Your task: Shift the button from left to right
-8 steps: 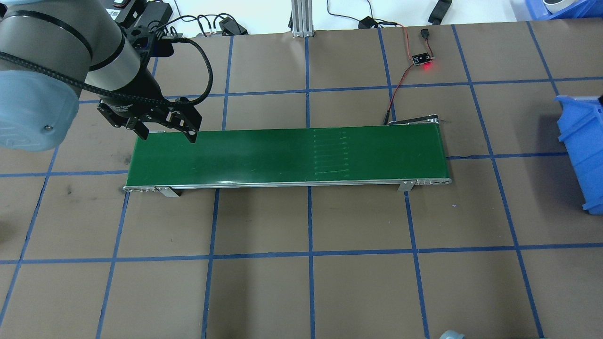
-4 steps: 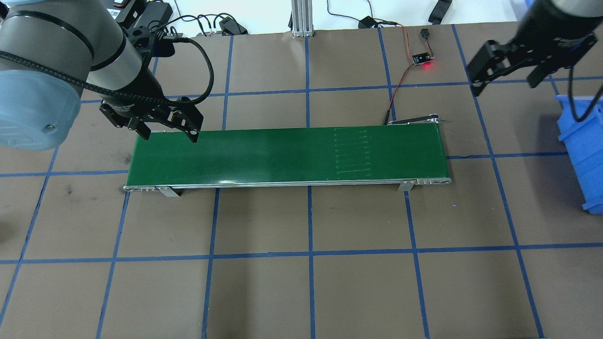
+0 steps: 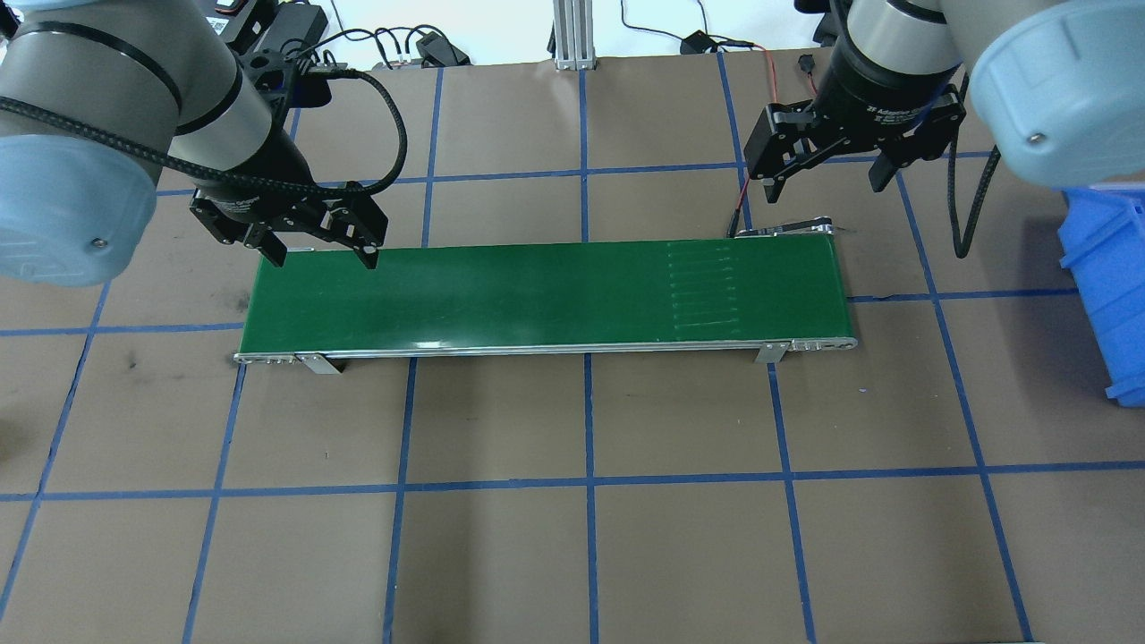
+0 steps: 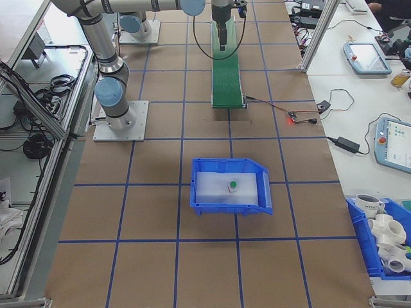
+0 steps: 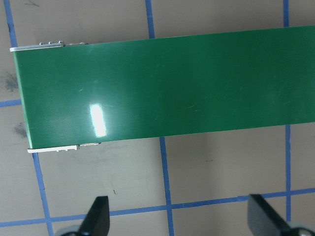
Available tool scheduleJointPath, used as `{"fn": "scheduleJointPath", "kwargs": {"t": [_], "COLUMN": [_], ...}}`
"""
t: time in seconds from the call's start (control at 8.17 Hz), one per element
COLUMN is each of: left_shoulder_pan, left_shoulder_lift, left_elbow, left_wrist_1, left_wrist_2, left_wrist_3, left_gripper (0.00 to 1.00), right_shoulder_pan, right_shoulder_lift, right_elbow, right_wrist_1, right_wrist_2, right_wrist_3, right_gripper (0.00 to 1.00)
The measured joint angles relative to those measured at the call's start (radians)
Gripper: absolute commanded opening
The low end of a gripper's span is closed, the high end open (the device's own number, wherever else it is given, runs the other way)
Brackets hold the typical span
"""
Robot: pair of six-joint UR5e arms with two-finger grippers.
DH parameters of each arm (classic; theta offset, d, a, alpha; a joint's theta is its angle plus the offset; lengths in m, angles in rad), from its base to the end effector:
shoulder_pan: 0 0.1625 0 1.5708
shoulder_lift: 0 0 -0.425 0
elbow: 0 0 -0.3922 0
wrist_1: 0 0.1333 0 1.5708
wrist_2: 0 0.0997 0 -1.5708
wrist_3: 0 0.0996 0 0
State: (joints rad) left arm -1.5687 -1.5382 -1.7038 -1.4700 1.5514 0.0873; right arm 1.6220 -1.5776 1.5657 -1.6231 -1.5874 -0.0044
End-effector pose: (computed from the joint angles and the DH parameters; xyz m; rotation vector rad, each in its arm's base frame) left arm -0.1342 -0.4764 0.4484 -0.1330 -3.1194 0.0020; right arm 0.1568 -0.4878 0.4992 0.0860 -3.1237 0.1009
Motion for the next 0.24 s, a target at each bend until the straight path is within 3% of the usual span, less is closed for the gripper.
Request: {"fn": "scheduleJointPath", "kwargs": {"t": [0.24], "left_shoulder_pan": [0.0], "left_shoulder_lift": [0.0], "left_elbow": [0.0], "left_wrist_1": [0.0], "left_wrist_2": [0.001], "left_wrist_3": [-0.007], "left_gripper": [1.0], "right_shoulder_pan": [0.007], "right_shoulder_lift": [0.005], "right_elbow": [0.0], "right_wrist_1": [-0.012], "right_wrist_2": [-0.002], "right_wrist_3": [0.007], "right_gripper": [1.0]}}
